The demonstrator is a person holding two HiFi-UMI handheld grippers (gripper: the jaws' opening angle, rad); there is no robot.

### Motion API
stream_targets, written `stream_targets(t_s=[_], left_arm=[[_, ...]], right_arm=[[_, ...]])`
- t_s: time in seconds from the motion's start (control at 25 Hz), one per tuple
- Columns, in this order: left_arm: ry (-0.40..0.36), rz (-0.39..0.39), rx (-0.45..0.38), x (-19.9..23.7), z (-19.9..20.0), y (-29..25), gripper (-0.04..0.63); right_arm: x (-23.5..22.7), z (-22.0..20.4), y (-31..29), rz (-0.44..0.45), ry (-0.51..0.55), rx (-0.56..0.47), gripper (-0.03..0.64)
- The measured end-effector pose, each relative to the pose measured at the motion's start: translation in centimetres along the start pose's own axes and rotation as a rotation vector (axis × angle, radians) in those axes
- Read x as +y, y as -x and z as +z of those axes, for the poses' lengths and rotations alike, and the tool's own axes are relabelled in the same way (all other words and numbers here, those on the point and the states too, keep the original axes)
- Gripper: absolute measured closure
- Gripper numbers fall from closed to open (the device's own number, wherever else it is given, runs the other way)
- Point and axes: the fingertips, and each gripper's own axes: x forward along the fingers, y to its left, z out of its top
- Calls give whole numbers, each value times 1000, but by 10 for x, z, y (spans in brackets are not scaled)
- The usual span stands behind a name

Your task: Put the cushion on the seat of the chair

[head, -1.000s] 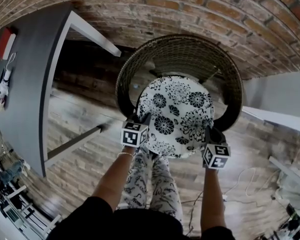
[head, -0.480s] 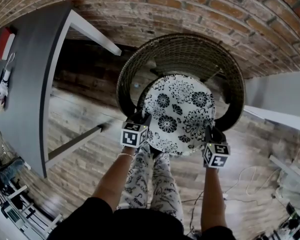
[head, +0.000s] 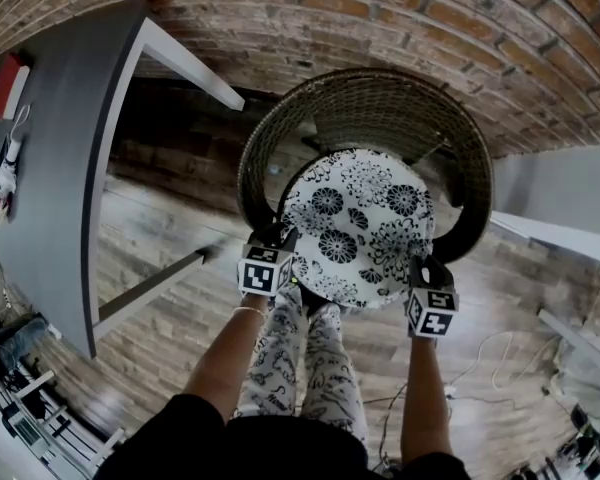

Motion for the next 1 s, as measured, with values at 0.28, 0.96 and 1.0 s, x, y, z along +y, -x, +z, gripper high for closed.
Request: stream_targets(t_s=[0.28,0.96,1.0], left_arm=[[-8,4,-3,7,1,6,486],[27,-29,-114,-2,31,48,488],[24,-32,-124,-4,34,51,491]], right_arm=[[-2,1,6,-47,-17,-9,482],[15,29,43,-56,-134,-144,513],[16,31,46,-55,-147,-154,521]])
